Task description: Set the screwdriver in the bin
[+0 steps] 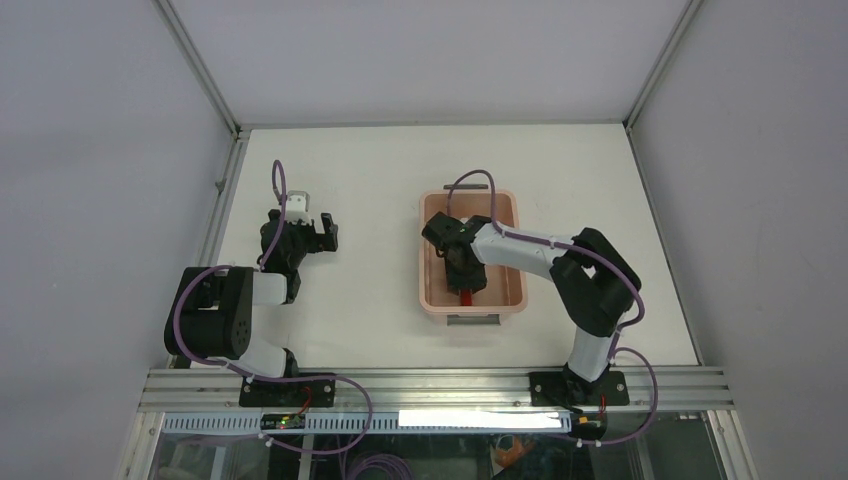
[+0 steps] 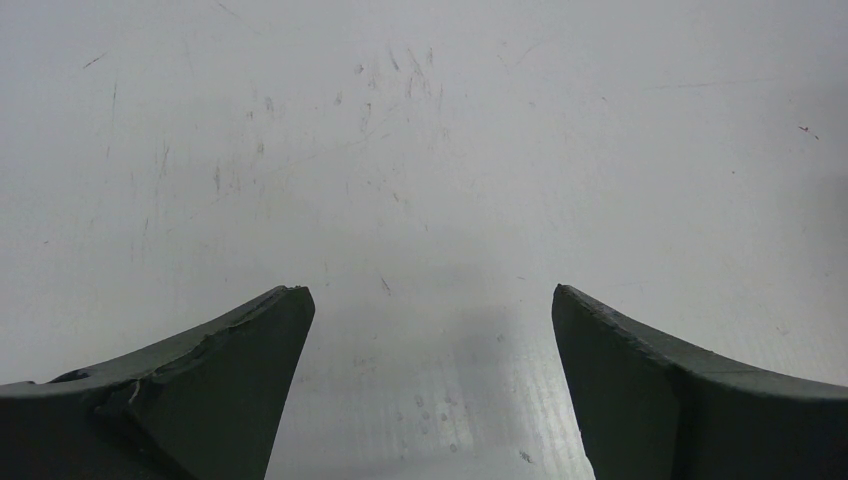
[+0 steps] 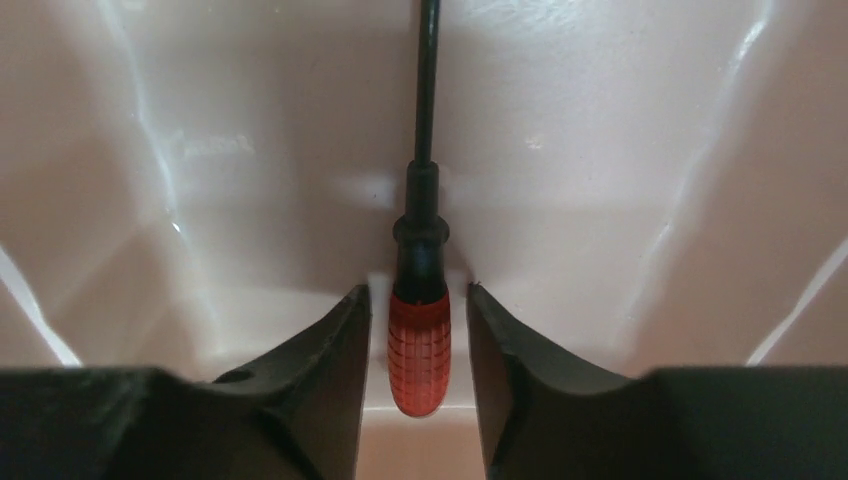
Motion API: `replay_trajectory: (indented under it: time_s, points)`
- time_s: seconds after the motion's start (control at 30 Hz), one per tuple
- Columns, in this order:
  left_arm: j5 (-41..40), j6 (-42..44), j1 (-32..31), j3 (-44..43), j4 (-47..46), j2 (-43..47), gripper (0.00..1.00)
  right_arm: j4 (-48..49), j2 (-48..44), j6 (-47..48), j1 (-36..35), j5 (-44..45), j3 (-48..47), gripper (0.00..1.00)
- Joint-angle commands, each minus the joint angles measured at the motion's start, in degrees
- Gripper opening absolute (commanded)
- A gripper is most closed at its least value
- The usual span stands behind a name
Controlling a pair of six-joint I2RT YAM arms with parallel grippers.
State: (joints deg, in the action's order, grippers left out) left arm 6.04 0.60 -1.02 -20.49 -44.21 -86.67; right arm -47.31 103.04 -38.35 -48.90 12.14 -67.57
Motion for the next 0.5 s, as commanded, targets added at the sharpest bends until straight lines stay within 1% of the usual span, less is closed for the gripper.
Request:
replay_trajectory:
  time_s: [0.0,0.07,0.13,0.2,0.27,0.33,0.37,0.47]
  points:
    - [0.63,-0.48,0.57,-0.87,-3.66,0.1,0.99,1.86,-2.22,-2.47,-0.23,4.44,-0.21,0.49]
    - [0.63,-0.48,0.57,-0.87,-3.66,0.1,0.99,0.76,-3.94,-2.31,-0.23,5.4,-0.75,0.57]
    - [0.63,-0.48,0.57,-0.87,-3.66,0.1,0.99,0.0,-6.23,-1.69,-0.24,6.09,-1.38,0.62]
    - [0.63,-0.48,0.57,-0.87,-3.66,0.1,0.99,-0.28,-9.33,-0.21,-0.33,6.48,-2.11,0.64]
    - [0.63,-0.48,0.57,-0.87,-3.66,0.1,0.99,0.4,-13.03,2.45,-0.33,6.35,-2.7,0.71]
    - [0.63,-0.48,0.57,-0.87,-3.66,0.1,0.99,0.95,-16.63,6.78,-0.32,6.05,-3.56,0.87]
    - [0.63,-0.48,0.57,-0.87,-3.66,0.1,0.99,1.11,-18.36,8.53,-0.34,6.02,-4.06,0.98]
    - [0.63,-0.48,0.57,-0.87,-3.66,0.1,0.99,1.1,-22.77,13.28,-0.04,7.07,-5.5,0.99]
